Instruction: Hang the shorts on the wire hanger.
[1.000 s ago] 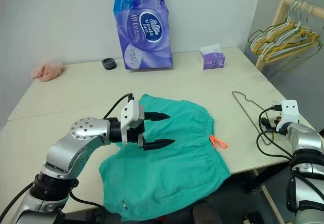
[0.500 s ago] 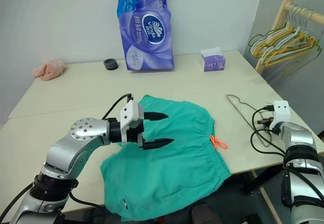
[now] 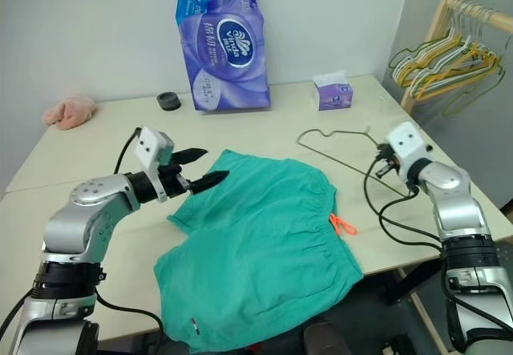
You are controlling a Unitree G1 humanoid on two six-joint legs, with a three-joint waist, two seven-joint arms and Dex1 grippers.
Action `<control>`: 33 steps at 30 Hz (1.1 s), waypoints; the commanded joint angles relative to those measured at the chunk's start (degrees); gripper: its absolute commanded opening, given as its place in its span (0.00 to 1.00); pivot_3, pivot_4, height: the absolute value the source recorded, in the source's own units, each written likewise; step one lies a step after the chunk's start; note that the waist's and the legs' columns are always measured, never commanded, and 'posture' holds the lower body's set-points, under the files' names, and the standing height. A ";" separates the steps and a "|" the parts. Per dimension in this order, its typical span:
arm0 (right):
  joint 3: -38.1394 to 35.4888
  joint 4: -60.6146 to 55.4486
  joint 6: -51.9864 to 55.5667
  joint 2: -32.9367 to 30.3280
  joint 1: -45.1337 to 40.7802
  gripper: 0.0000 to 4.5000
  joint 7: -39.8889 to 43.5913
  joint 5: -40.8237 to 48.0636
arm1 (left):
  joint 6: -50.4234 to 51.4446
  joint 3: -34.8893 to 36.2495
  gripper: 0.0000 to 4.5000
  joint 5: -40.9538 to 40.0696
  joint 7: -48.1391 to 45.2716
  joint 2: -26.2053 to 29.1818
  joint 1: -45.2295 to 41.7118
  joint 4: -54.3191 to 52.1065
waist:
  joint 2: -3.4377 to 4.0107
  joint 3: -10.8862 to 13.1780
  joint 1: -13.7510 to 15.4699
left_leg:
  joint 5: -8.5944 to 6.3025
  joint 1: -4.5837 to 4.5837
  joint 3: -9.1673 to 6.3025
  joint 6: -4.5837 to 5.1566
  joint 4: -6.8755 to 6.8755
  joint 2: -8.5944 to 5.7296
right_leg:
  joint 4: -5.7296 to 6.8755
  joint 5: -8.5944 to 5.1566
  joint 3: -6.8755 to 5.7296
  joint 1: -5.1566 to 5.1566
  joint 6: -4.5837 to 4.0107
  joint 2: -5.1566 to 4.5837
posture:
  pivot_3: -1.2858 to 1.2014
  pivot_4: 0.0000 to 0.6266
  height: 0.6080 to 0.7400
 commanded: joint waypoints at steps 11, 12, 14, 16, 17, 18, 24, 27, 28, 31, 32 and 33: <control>11.37 -5.24 -31.21 1.38 -7.60 0.01 10.37 -6.91 | 13.77 -1.78 1.00 -7.87 -9.59 6.86 -0.33 -1.99 | 0.01 0.00 -0.69 | 0.00 -0.03 -0.08 -0.02 -0.05 -0.06 | 0.02 0.14 -0.07 -0.07 -0.21 -0.15 | 0.41 0.07 1.00; 11.58 -5.10 -32.03 1.56 -7.96 0.01 10.66 -6.98 | 13.16 -2.25 1.00 -7.17 -9.55 6.99 -0.32 -1.70 | 0.00 -0.01 -0.67 | 0.00 -0.02 -0.08 -0.02 -0.04 -0.06 | 0.03 0.14 -0.07 -0.07 -0.22 -0.15 | 0.41 0.07 1.00; 11.94 -4.94 -33.46 2.24 -9.33 0.01 11.51 -6.93 | 12.56 -3.75 1.00 -6.85 -11.27 7.62 0.76 -2.51 | 0.00 -0.01 -0.58 | 0.01 -0.02 -0.14 -0.02 0.01 -0.07 | 0.04 0.16 -0.12 -0.02 -0.22 -0.15 | 0.41 0.07 1.00; 12.18 -4.96 -34.24 2.84 -10.43 0.01 12.26 -6.78 | 12.04 -5.17 1.00 -6.61 -13.21 8.35 2.24 -3.90 | 0.00 -0.01 -0.57 | 0.01 -0.01 -0.15 -0.02 0.03 -0.07 | 0.05 0.17 -0.13 -0.02 -0.24 -0.16 | 0.41 0.07 1.00; 12.20 -4.96 -34.47 3.05 -10.71 0.01 12.52 -6.74 | 11.77 -5.60 1.00 -6.43 -13.79 8.59 2.73 -4.34 | 0.00 -0.01 -0.57 | 0.01 -0.01 -0.17 -0.02 0.03 -0.07 | 0.05 0.17 -0.15 -0.01 -0.24 -0.16 | 0.41 0.07 1.00; 12.26 -5.04 -34.63 3.28 -10.99 0.01 12.88 -6.55 | 11.61 -6.10 1.00 -6.26 -14.39 8.80 3.14 -4.74 | 0.00 -0.01 -0.55 | 0.01 -0.01 -0.18 -0.03 0.02 -0.07 | 0.05 0.17 -0.16 -0.02 -0.24 -0.16 | 0.41 0.07 1.00; 11.97 -6.36 -34.17 4.67 -11.48 0.01 14.56 -5.61 | 10.34 -7.63 1.00 -4.84 -15.10 8.39 3.29 -4.28 | 0.00 -0.01 -0.29 | 0.01 -0.03 -0.24 -0.02 0.01 -0.07 | 0.05 0.17 -0.23 -0.02 -0.25 -0.17 | 0.41 0.07 1.00; 11.64 -6.77 -33.69 4.81 -11.41 0.00 15.06 -5.33 | 9.71 -7.58 0.96 -4.17 -14.10 7.19 2.46 -3.03 | 0.00 -0.01 -0.22 | 0.01 -0.03 -0.24 -0.02 0.02 -0.07 | 0.05 0.17 -0.23 -0.02 -0.25 -0.18 | 0.41 0.08 1.00; 11.56 -6.98 -33.50 4.83 -11.30 0.00 15.14 -5.22 | 9.69 -7.58 0.91 -4.16 -14.17 7.05 2.51 -2.96 | 0.00 -0.01 -0.18 | 0.01 -0.03 -0.24 -0.02 0.02 -0.07 | 0.05 0.17 -0.23 -0.02 -0.25 -0.18 | 0.41 0.08 1.00; 11.38 -7.67 -32.84 4.97 -11.01 0.00 15.61 -4.77 | 9.31 -8.34 0.73 -4.07 -15.99 7.66 3.73 -3.88 | 0.00 -0.01 -0.21 | 0.01 -0.03 -0.24 -0.02 0.02 -0.07 | 0.05 0.17 -0.24 -0.03 -0.25 -0.18 | 0.41 0.08 1.00; 11.35 -7.88 -32.60 5.03 -10.95 0.00 15.70 -4.61 | 9.24 -8.45 0.66 -4.04 -16.24 7.73 4.10 -4.18 | 0.00 -0.01 -0.22 | 0.01 -0.03 -0.24 -0.02 0.02 -0.07 | 0.05 0.17 -0.24 -0.02 -0.25 -0.18 | 0.41 0.08 1.00; 11.35 -8.09 -32.46 5.07 -10.91 0.00 15.75 -4.47 | 9.26 -8.49 0.60 -4.09 -16.39 7.70 4.40 -4.47 | 0.00 -0.01 -0.23 | 0.01 -0.02 -0.24 -0.02 0.02 -0.07 | 0.05 0.17 -0.24 -0.03 -0.25 -0.18 | 0.41 0.08 1.00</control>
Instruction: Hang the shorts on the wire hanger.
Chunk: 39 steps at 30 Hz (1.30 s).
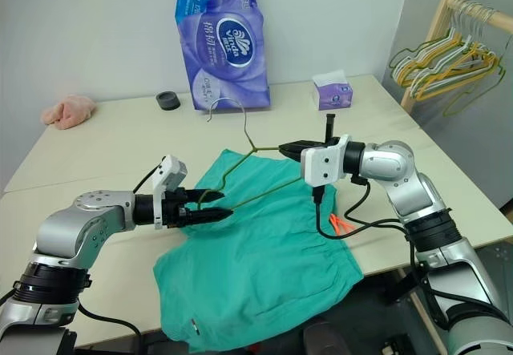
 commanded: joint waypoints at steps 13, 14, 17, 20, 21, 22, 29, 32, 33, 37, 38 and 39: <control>-0.73 -6.05 1.26 0.23 0.57 0.00 2.64 3.57 | -0.83 -0.34 0.00 -0.19 -0.21 -0.34 2.32 -3.92 | 0.00 0.00 0.12 | 0.00 0.00 -0.02 0.00 0.01 0.00 | 0.01 0.00 -0.02 0.01 0.00 -0.01 | 0.41 0.08 1.00; -0.68 -6.22 1.17 0.20 0.73 0.00 2.79 3.55 | -0.82 -0.33 0.00 -0.21 -0.15 -0.37 2.31 -3.94 | 0.00 0.00 0.12 | 0.00 0.00 -0.02 0.00 0.01 0.00 | 0.01 0.00 -0.02 0.01 0.00 -0.01 | 0.41 0.08 1.00; -0.72 -6.53 0.94 0.14 1.05 0.00 2.95 3.27 | -0.86 -0.32 0.00 -0.16 0.03 -0.49 2.33 -3.97 | 0.00 0.00 0.12 | 0.00 0.00 -0.02 0.00 0.01 0.00 | 0.01 0.00 -0.02 0.01 0.00 -0.01 | 0.41 0.09 1.00; -0.92 -7.37 1.47 -0.11 1.60 0.00 4.04 4.38 | -0.85 -0.35 0.00 -0.06 0.22 -0.64 2.37 -3.97 | 0.00 0.00 0.13 | 0.00 0.00 -0.02 0.00 0.01 0.00 | 0.01 0.00 -0.03 0.01 0.00 -0.01 | 0.41 0.09 1.00; -1.04 -7.72 1.76 -0.26 1.83 0.06 4.40 4.81 | -0.82 -0.36 0.00 -0.04 0.26 -0.66 2.43 -4.06 | 0.00 0.00 0.13 | 0.00 0.00 -0.02 0.00 0.01 0.00 | 0.01 0.00 -0.03 0.02 0.00 -0.01 | 0.41 0.09 1.00; -0.89 -8.42 2.62 -0.87 2.29 0.12 5.89 5.82 | -0.86 -0.44 0.00 0.06 0.31 -0.70 2.52 -4.16 | 0.00 0.00 0.11 | 0.00 0.00 -0.02 0.00 0.01 0.00 | 0.01 0.00 -0.02 0.02 0.00 -0.01 | 0.41 0.09 1.00; -3.52 -12.31 15.73 -6.46 3.08 0.60 12.84 11.93 | -2.70 -2.28 0.00 2.62 0.35 0.16 3.27 -4.96 | 0.00 0.00 0.26 | 0.00 0.00 -0.04 0.01 0.04 -0.03 | -0.01 0.00 -0.05 0.06 0.00 -0.05 | 0.41 0.09 1.00; -6.03 -13.32 26.55 -9.14 1.95 0.83 13.66 15.08 | -5.12 -4.08 0.00 5.48 -0.50 1.77 3.53 -5.71 | 0.00 0.00 0.26 | 0.00 0.00 -0.04 0.01 0.04 -0.04 | -0.01 0.00 -0.06 0.06 0.00 -0.06 | 0.41 0.09 1.00; -6.44 -13.80 29.90 -10.19 1.86 0.91 14.17 15.76 | -6.21 -4.84 0.00 6.70 -0.68 2.46 3.54 -5.94 | 0.00 0.00 0.26 | 0.00 0.00 -0.04 0.01 0.03 -0.03 | 0.00 0.00 -0.06 0.06 0.00 -0.06 | 0.41 0.09 1.00; -4.88 -16.32 39.06 -13.39 3.29 1.00 16.61 15.76 | -8.56 -6.81 0.00 9.43 -1.22 4.18 3.30 -7.24 | 0.01 0.00 0.19 | 0.00 0.00 -0.05 0.01 -0.01 -0.03 | -0.02 -0.01 -0.06 0.04 -0.01 -0.06 | 0.40 0.09 1.00; -3.72 -16.57 39.71 -13.42 3.94 1.00 16.91 14.92 | -8.79 -7.04 0.00 9.73 -1.37 4.38 3.15 -7.75 | 0.00 0.00 0.19 | 0.00 0.00 -0.04 0.01 -0.01 -0.03 | -0.02 -0.01 -0.06 0.03 -0.01 -0.06 | 0.40 0.09 1.00; -3.00 -16.81 40.16 -13.32 4.36 1.00 17.07 14.29 | -8.98 -7.16 0.00 9.99 -1.50 4.47 3.07 -8.05 | 0.00 0.00 0.19 | -0.01 0.00 -0.04 0.01 -0.02 -0.03 | -0.02 -0.02 -0.06 0.03 0.00 -0.06 | 0.40 0.09 1.00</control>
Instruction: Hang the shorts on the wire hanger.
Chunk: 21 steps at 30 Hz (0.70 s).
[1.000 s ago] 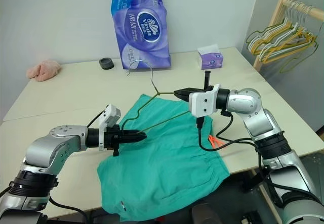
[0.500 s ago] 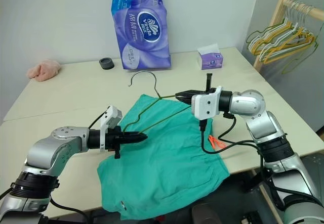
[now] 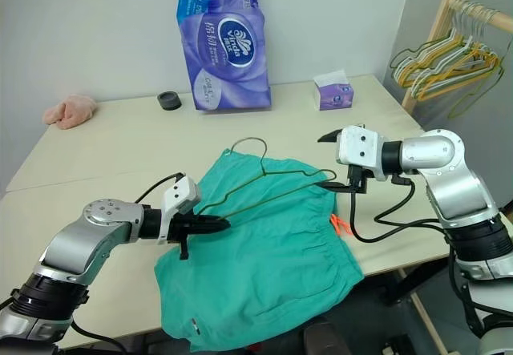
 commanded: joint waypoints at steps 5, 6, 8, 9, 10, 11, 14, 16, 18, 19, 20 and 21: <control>6.59 2.20 0.69 2.26 -1.08 1.00 0.96 -5.45 | -1.21 -0.57 0.00 1.17 -0.81 0.92 -1.22 -4.84 | 0.00 0.00 0.01 | 0.00 0.00 0.07 0.00 0.02 0.00 | 0.00 0.00 0.04 0.00 0.01 0.00 | 0.41 0.09 1.00; 7.21 3.24 0.52 2.87 -1.57 1.00 0.93 -5.98 | -1.17 -0.59 0.00 1.23 -0.87 1.01 -1.14 -5.10 | 0.00 0.00 0.01 | 0.00 0.00 0.07 0.00 0.03 0.00 | 0.00 0.00 0.04 0.00 0.01 0.00 | 0.41 0.09 1.00; 8.65 5.63 -0.64 3.98 -2.63 1.00 1.30 -7.50 | -1.16 -0.55 0.00 1.30 -0.94 1.15 -0.93 -5.49 | 0.00 0.00 -0.02 | 0.00 0.00 0.08 0.00 0.05 0.00 | 0.00 0.00 0.05 0.00 0.01 0.00 | 0.41 0.09 1.00; 9.22 6.54 -0.99 4.44 -3.05 1.00 1.84 -7.96 | -1.16 -0.51 0.00 1.34 -0.94 1.24 -0.80 -5.64 | 0.00 0.00 -0.03 | 0.00 0.00 0.08 0.00 0.04 0.00 | 0.00 0.00 0.05 -0.01 0.01 0.00 | 0.41 0.09 1.00; 9.68 7.49 -1.17 4.93 -3.50 1.00 2.24 -8.36 | -1.11 -0.49 0.00 1.41 -0.91 1.31 -0.72 -5.81 | 0.00 0.00 -0.03 | 0.00 0.00 0.08 0.00 0.03 0.00 | 0.01 0.00 0.04 -0.01 0.01 0.00 | 0.41 0.09 1.00; 10.17 8.25 -1.25 5.20 -3.95 1.00 2.85 -8.63 | -1.16 -0.52 0.00 1.58 -0.93 1.50 -0.55 -6.01 | 0.00 0.00 -0.03 | 0.00 0.00 0.07 0.00 0.02 0.00 | 0.01 0.00 0.03 -0.02 0.01 0.00 | 0.41 0.09 1.00; 10.99 9.17 -0.52 5.69 -4.86 0.92 5.04 -8.84 | -1.20 -0.51 0.00 2.01 -0.85 1.81 -0.05 -6.53 | 0.00 0.00 0.04 | 0.00 -0.01 0.04 0.00 0.01 0.00 | 0.00 0.00 0.00 -0.02 0.01 0.00 | 0.42 0.08 1.00; 11.29 9.23 -0.26 5.73 -5.02 0.79 6.22 -9.00 | -1.09 -0.55 0.00 2.19 -0.73 1.84 0.26 -6.91 | 0.00 0.00 0.08 | 0.00 -0.02 0.04 0.00 0.01 0.00 | -0.01 0.00 0.01 -0.02 0.01 -0.01 | 0.42 0.08 1.00; 11.39 9.00 -0.07 5.64 -4.86 0.63 6.99 -9.04 | -1.00 -0.57 0.00 2.29 -0.66 1.77 0.40 -7.15 | 0.00 0.00 0.09 | 0.00 -0.02 0.03 0.00 0.01 0.00 | -0.01 0.00 0.00 -0.02 0.01 -0.01 | 0.42 0.08 1.00; 11.44 8.62 0.07 5.61 -4.65 0.55 7.47 -8.90 | -1.00 -0.57 0.00 2.33 -0.66 1.75 0.43 -7.21 | 0.00 0.00 0.13 | 0.00 -0.02 0.03 0.00 0.01 0.00 | -0.01 0.00 -0.01 -0.02 0.01 -0.01 | 0.42 0.08 1.00; 11.40 8.14 0.36 5.64 -4.39 0.47 7.94 -8.60 | -1.04 -0.58 0.00 2.38 -0.67 1.72 0.47 -7.26 | 0.00 0.00 0.14 | 0.00 -0.02 0.02 0.00 0.01 0.00 | -0.01 0.00 -0.01 -0.01 0.01 -0.01 | 0.42 0.08 1.00; 11.39 7.51 0.70 5.64 -4.07 0.40 8.43 -8.28 | -1.18 -0.54 0.00 2.48 -0.59 1.64 0.46 -7.24 | 0.00 0.00 0.14 | 0.00 -0.02 0.02 0.00 0.01 0.00 | 0.00 0.00 -0.01 -0.01 0.01 -0.01 | 0.42 0.08 1.00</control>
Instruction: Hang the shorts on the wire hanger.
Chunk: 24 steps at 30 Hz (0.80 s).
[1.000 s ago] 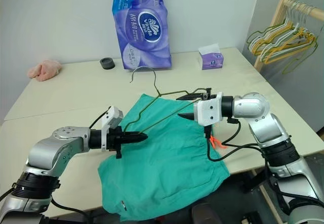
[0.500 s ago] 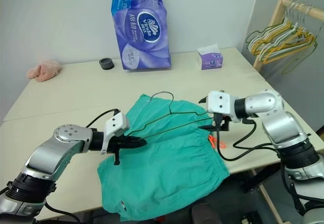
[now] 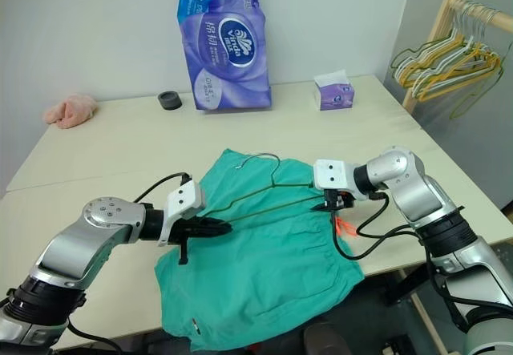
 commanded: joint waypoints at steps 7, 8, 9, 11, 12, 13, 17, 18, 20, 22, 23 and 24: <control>-0.45 -3.67 -0.22 -0.38 0.85 0.00 2.08 -0.46 | -1.68 0.44 0.00 0.63 0.35 0.05 -0.66 -1.33 | 0.00 0.00 0.00 | 0.00 0.00 -0.03 0.00 0.00 0.00 | 0.01 0.00 -0.03 0.01 0.00 0.00 | 0.42 0.08 1.00; -0.46 -3.73 -0.26 -0.40 0.97 0.00 1.99 -0.63 | -1.72 0.27 0.00 0.59 -0.19 0.30 -0.59 -1.47 | 0.00 0.00 -0.03 | 0.00 0.00 -0.02 0.00 0.01 0.00 | 0.01 0.00 -0.03 0.01 0.00 0.00 | 0.42 0.08 1.00; -0.48 -3.79 -0.25 -0.45 1.09 0.00 1.94 -0.74 | -1.80 0.11 0.00 0.54 -0.77 0.62 -0.37 -1.74 | 0.00 0.00 -0.04 | 0.00 0.00 -0.02 0.00 0.00 0.00 | 0.01 0.00 -0.03 0.01 0.00 0.00 | 0.42 0.08 1.00; -0.60 -3.65 -0.42 -0.53 1.29 0.00 1.82 -0.93 | -1.81 0.09 0.00 0.59 -0.94 0.50 -0.19 -1.79 | 0.00 0.00 -0.05 | 0.00 0.00 -0.03 0.00 0.00 0.00 | 0.01 0.00 -0.04 0.01 0.00 0.00 | 0.41 0.07 1.00; -0.70 -3.59 -0.32 -0.53 1.38 0.00 1.77 -0.92 | -1.90 0.14 0.00 0.63 -0.99 0.41 -0.10 -1.69 | 0.00 -0.01 -0.05 | 0.00 0.00 -0.03 0.00 0.00 0.00 | 0.01 0.00 -0.05 0.01 0.00 0.00 | 0.41 0.07 1.00; -0.78 -3.49 -0.24 -0.49 1.45 0.00 1.68 -0.93 | -2.14 0.19 0.00 0.66 -1.07 0.28 -0.11 -1.46 | 0.00 -0.01 -0.05 | 0.00 0.00 -0.03 0.00 0.00 0.00 | 0.01 0.00 -0.05 0.01 0.00 0.00 | 0.41 0.06 1.00; -1.36 -3.86 0.35 -1.05 2.32 0.00 1.55 -0.78 | -4.27 1.59 0.22 0.84 -0.10 -0.50 -0.20 -0.20 | 0.00 -0.02 -0.03 | 0.00 0.00 -0.04 0.00 0.02 0.00 | 0.01 0.00 -0.06 0.02 0.00 -0.01 | 0.41 0.05 1.00; -1.70 -4.01 0.81 -1.27 2.64 0.00 1.49 -0.61 | -5.02 2.29 0.29 1.18 1.11 -0.93 -0.08 0.32 | 0.00 -0.02 -0.04 | 0.00 0.00 -0.03 0.00 0.02 0.00 | 0.01 0.00 -0.05 0.01 0.00 -0.01 | 0.41 0.05 1.00; -2.07 -4.18 1.31 -1.55 3.01 0.00 1.41 -0.38 | -6.05 3.04 0.43 1.66 2.82 -1.54 0.03 0.99 | 0.00 -0.03 -0.04 | 0.00 0.00 -0.03 0.00 0.02 0.00 | 0.01 0.00 -0.06 0.01 0.00 -0.02 | 0.41 0.05 1.00; -3.56 -3.73 2.95 -2.83 4.68 0.00 0.58 0.10 | -4.48 8.35 0.56 -1.95 7.55 -5.38 0.23 1.99 | 0.03 -0.06 -0.02 | 0.00 0.00 -0.05 0.00 0.02 0.00 | 0.01 0.00 -0.06 0.02 0.00 -0.02 | 0.41 0.05 1.00; -4.17 -3.61 3.69 -3.40 5.44 0.00 0.33 0.36 | -3.55 10.40 0.56 -3.22 9.23 -6.80 0.34 2.27 | 0.02 -0.06 -0.02 | 0.00 -0.01 -0.05 0.00 0.04 -0.01 | 0.01 0.00 -0.08 0.02 0.00 -0.04 | 0.41 0.05 1.00; -5.00 -3.81 4.67 -4.07 6.53 0.00 0.07 0.88 | -3.71 12.21 0.56 -3.86 10.54 -7.80 0.87 2.33 | 0.00 -0.08 -0.03 | 0.00 -0.03 -0.05 0.00 0.07 -0.01 | 0.01 0.00 -0.09 0.01 0.00 -0.06 | 0.40 0.05 1.00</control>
